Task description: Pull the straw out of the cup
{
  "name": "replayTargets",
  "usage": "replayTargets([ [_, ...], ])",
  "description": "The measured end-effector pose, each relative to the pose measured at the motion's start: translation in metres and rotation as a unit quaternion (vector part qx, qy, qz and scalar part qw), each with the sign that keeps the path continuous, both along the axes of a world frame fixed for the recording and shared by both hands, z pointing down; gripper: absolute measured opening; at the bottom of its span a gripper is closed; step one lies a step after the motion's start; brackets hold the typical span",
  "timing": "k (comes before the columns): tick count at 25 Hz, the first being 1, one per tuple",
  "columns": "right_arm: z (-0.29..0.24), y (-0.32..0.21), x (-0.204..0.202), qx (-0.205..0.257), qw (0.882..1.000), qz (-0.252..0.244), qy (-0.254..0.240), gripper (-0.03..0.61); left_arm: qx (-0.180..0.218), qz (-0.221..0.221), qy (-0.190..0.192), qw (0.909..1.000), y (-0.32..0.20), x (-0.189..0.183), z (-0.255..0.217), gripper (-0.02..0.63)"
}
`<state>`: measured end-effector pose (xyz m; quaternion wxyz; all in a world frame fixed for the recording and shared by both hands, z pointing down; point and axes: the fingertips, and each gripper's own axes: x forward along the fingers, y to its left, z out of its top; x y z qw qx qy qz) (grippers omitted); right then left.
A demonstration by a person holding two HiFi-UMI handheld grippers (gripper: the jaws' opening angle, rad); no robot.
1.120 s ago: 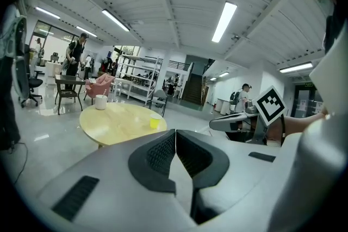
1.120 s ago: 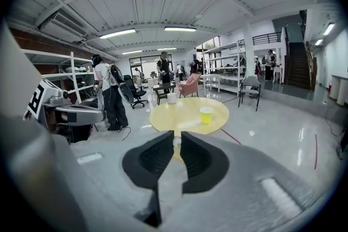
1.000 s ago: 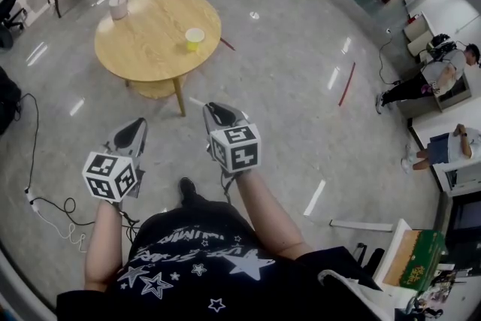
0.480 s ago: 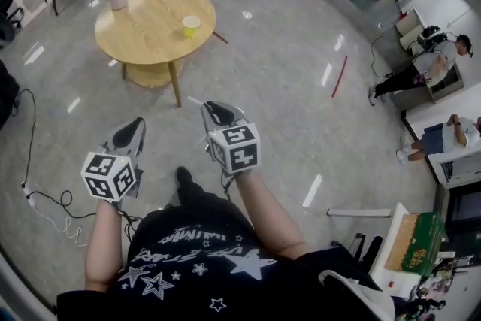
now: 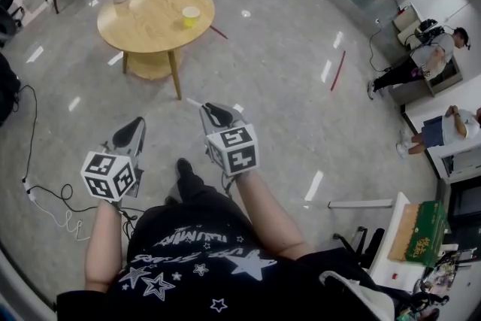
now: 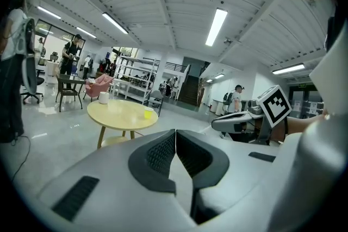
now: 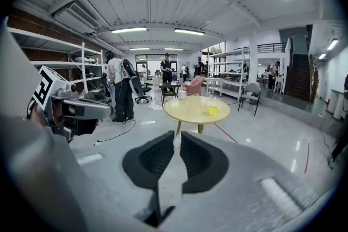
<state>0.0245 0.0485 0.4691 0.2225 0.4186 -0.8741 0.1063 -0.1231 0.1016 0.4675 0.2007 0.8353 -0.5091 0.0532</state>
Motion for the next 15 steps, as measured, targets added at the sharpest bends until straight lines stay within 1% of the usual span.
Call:
replayTargets([
  [6,-0.001,0.016,-0.001,0.001,1.000,-0.008,0.002,0.035,-0.004,-0.002,0.002,1.0000,0.019,0.001,0.002,0.009],
  [15,0.005,0.020,-0.021,-0.002,1.000,-0.024,0.011,0.034,-0.007,-0.004,0.004,1.0000,0.022,-0.013,0.010,0.009],
])
